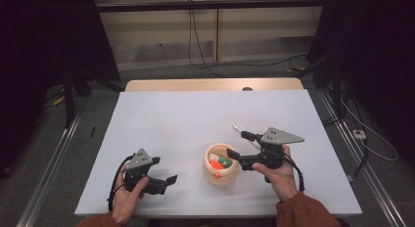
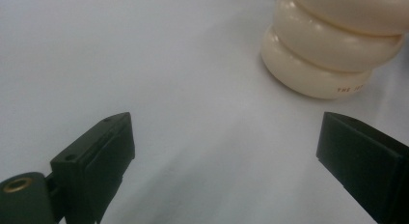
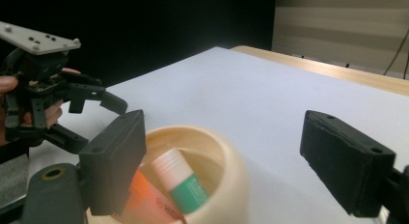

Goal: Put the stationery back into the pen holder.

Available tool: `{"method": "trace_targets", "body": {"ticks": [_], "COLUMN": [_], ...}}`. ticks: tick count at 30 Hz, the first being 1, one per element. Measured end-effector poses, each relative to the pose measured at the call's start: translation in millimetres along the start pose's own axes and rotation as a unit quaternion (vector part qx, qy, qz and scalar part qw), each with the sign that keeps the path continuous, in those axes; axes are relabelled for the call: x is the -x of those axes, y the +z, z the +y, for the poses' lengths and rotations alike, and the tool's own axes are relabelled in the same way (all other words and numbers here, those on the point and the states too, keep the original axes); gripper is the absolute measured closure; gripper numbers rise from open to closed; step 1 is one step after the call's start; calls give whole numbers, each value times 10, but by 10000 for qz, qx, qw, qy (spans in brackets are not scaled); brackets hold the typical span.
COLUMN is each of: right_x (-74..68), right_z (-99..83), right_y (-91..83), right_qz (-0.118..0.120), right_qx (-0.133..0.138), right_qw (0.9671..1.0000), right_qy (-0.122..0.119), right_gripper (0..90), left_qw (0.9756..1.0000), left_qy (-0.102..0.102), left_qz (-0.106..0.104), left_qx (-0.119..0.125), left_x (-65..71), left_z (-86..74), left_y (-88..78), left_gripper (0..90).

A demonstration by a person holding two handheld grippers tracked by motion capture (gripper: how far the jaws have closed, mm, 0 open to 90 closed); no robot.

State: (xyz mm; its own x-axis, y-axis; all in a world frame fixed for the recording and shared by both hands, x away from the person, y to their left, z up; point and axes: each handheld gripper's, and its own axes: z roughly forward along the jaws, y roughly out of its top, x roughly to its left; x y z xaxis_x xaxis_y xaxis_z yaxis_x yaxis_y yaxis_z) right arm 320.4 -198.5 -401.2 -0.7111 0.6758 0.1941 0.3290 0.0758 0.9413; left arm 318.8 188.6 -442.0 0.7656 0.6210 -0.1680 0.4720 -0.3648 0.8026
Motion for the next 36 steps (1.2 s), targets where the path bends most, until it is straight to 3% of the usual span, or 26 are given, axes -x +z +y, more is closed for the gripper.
{"method": "trace_targets", "body": {"ticks": [9,19,28,31,36], "right_x": [215,400,647,711,746], "right_z": [-57,-137,-198,-207,-209], "right_y": [-181,-256,-179,-143,-116], "right_qz": [-260,-405,-629,-793,-827], "right_qx": [-195,-734,-1340,-1510,-1674], "right_qw": [9992,9957,9878,9846,9818], "right_qy": [241,405,492,395,339], "right_gripper": [117,118,117,131,152], "left_qw": [10000,9999,9999,9998,9998], "left_qy": [-29,-59,-110,-117,-56], "left_qz": [25,25,23,26,-8], "left_qx": [57,151,128,150,164], "left_x": [-24,-77,-131,-129,-97], "left_z": [-6,6,12,8,10], "left_y": [-31,-54,-24,-35,-45], "left_gripper": [62,62,64,64,64]}}
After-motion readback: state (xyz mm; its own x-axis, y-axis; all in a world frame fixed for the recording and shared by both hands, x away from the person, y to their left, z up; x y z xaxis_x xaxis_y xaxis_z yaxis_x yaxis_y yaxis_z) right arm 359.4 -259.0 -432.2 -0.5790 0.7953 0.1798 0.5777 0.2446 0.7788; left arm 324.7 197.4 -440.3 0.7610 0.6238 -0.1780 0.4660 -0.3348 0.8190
